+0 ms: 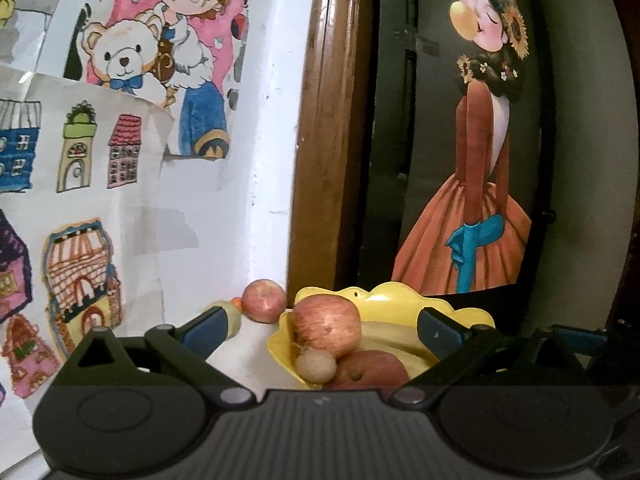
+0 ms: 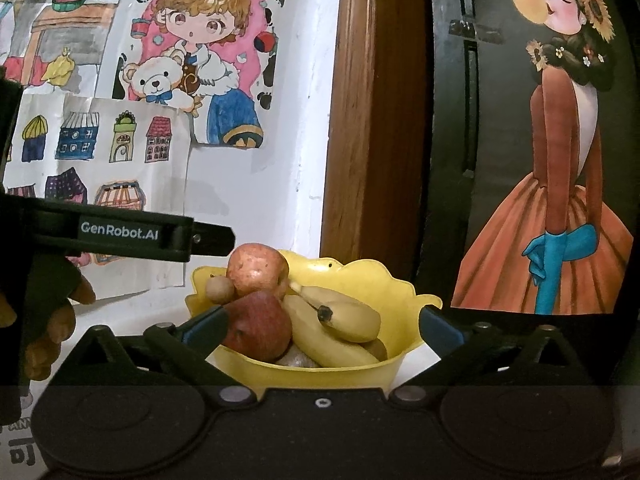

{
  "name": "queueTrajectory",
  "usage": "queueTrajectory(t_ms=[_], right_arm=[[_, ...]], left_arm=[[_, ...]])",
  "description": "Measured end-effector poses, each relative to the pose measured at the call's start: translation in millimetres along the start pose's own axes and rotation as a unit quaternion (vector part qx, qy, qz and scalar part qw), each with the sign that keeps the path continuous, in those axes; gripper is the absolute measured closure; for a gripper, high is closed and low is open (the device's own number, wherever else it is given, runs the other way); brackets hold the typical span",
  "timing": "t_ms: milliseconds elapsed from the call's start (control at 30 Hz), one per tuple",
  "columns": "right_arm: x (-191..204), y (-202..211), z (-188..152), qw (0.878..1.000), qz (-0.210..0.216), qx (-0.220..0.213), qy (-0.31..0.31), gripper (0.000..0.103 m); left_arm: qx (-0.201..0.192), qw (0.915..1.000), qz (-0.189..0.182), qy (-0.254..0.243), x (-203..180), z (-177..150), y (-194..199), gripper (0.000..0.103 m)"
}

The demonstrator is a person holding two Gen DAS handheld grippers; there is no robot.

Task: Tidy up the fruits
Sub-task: 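Pull both tools back away from the bowl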

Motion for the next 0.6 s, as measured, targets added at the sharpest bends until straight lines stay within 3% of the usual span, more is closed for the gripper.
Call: queueTrajectory(t_ms=[600], right_arm=[[9, 38, 13, 0.999, -0.034, 0.003, -0.035, 0.001]], left_arm=[[0.004, 0.9957, 0.078, 0.048, 21, 5, 64, 0.0]])
Point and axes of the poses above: each gripper's, at about its wrist camera, not at the fingertips, and y roughly against the way its jaws point, x to its left, z to its top, the point moved 4 cm from there along -y, roughly the way its jaws point, and after that the axes turned 5 degrees about -x, right-handed, at the moved point
